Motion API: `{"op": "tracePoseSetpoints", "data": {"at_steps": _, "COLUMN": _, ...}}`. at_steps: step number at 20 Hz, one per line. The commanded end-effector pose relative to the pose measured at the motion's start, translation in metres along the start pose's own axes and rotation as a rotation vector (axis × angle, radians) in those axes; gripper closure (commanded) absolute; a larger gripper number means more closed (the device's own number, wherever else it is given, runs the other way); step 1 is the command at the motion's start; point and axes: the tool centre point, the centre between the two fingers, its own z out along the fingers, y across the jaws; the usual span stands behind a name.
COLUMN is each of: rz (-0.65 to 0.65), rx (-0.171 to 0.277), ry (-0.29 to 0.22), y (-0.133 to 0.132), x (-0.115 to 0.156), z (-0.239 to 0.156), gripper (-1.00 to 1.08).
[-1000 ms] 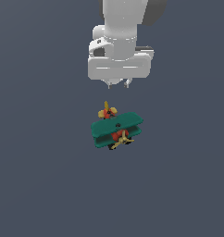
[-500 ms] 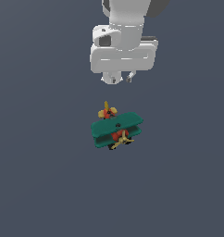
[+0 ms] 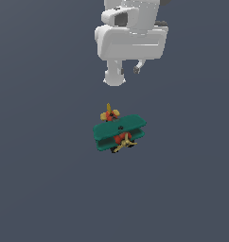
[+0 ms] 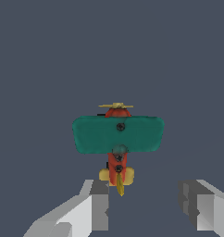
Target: Pick up the object and move it to a goal position.
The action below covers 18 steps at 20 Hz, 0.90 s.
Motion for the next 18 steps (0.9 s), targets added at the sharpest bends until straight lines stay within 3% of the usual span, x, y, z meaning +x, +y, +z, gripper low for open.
{"op": "tracePoseSetpoints", "data": {"at_steps": 1, "rz": -0.047, "rx": -0.023, "ry": 0.007, "y": -0.003, "x": 0.0, "z": -0.009, "gripper": -0.2}}
{"op": "tracePoseSetpoints", "data": {"at_steps": 18, "rz": -0.354, "rx": -0.203, "ry": 0.012, "y": -0.029, "x": 0.001, "z": -0.064, "gripper": -0.2}}
